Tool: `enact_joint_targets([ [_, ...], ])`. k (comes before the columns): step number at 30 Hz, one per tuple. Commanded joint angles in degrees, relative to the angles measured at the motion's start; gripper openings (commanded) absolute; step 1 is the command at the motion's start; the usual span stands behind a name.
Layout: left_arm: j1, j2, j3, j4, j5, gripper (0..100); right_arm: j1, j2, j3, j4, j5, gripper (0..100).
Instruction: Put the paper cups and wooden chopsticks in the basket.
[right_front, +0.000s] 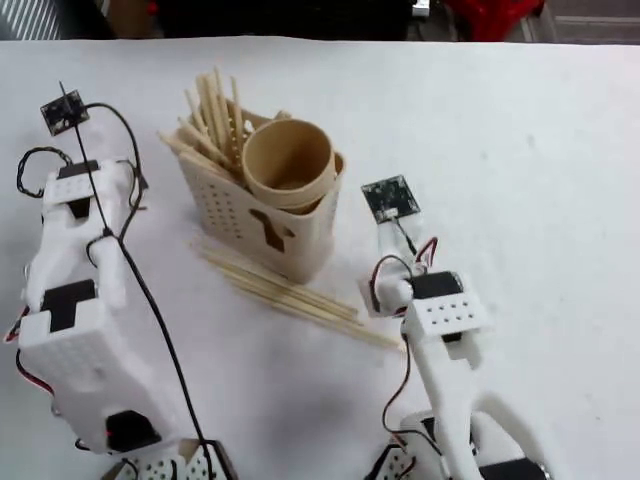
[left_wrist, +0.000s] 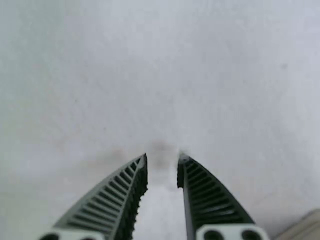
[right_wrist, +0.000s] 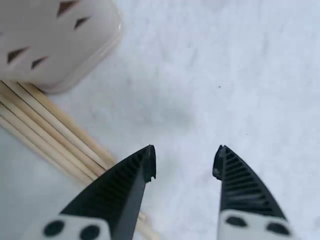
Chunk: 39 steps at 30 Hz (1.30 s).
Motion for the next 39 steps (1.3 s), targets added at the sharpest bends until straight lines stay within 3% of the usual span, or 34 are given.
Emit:
enact_joint_targets([
  [1,-0.1,-0.4,-2.7,-1.0,0.1,12,0.7,-4.0,-5.3,-3.5,-8.2,16.7],
  [5,0.0,-0.4,-3.5,-1.1,-0.1,12,-2.1,-3.9,-6.8,-12.8,-18.0,13.3],
  [9,2.4,-0.4,-5.1,-0.5,-7.2,12,-8.4,-4.4,-6.5,-18.5,-17.8,13.0],
  [13,3.1,-0.4,-5.5,-0.5,-8.3,12,-11.6,-3.8,-6.0,-21.9,-17.8,13.0],
  [20,7.2,-0.6,-5.5,1.3,-16.4,12,-11.5,-3.8,-4.1,-29.2,-14.5,13.0],
  [30,7.4,-0.5,-5.1,2.7,-16.5,12,-6.1,-3.7,-4.4,-34.8,-13.5,13.0],
  [39,7.1,-0.4,-5.1,2.6,-16.4,12,-5.1,-4.5,-4.3,-32.6,-13.5,13.0],
])
